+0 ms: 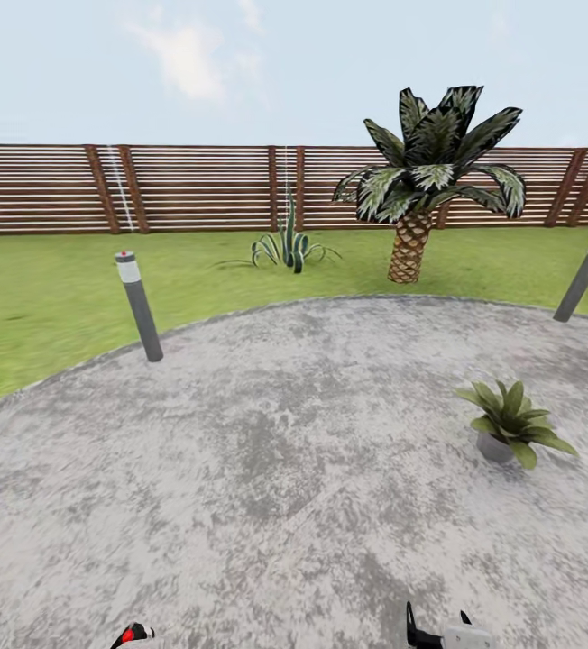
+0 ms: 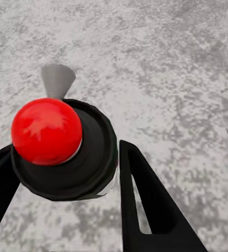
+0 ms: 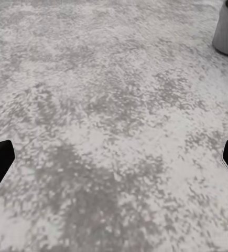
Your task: Pick up the pesticide atomizer in the garden and spray insectifuge to fully cover both potted plants in the garden.
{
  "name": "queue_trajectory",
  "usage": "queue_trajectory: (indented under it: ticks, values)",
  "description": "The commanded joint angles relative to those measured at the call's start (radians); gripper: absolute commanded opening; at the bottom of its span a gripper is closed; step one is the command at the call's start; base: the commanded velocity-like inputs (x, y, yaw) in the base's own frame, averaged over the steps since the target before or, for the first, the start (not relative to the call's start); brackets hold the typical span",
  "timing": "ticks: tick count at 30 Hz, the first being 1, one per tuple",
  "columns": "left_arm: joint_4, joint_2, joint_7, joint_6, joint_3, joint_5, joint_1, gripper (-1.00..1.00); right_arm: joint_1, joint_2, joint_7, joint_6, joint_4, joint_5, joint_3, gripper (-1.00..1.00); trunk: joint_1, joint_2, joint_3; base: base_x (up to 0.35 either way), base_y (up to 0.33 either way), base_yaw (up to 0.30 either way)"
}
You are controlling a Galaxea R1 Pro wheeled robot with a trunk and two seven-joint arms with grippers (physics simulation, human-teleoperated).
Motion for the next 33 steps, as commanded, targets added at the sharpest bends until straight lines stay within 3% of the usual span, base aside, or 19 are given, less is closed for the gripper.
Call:
queue_trajectory:
  ticks: [1,27,33]
  values:
    - [0.0,0.0,0.002,-0.003,-0.007,0.009,0.0,-1.0,-0.001,0.0,-0.003,-0.002,0.001,0.002,0.0,1.0,0.0,0.0,-0.001,0.337,0.0,-0.264]
    - [0.0,0.0,0.002,-0.004,-0.007,0.009,0.0,-1.0,-0.001,0.0,-0.003,-0.002,0.001,0.002,0.001,1.0,0.0,0.0,-0.001,0.337,0.039,-0.264]
    - [0.0,0.0,0.002,-0.004,-0.007,0.009,0.0,-1.0,-0.001,0.0,-0.003,-0.002,0.001,0.002,0.001,1.0,0.0,0.0,-0.001,0.337,0.095,-0.069]
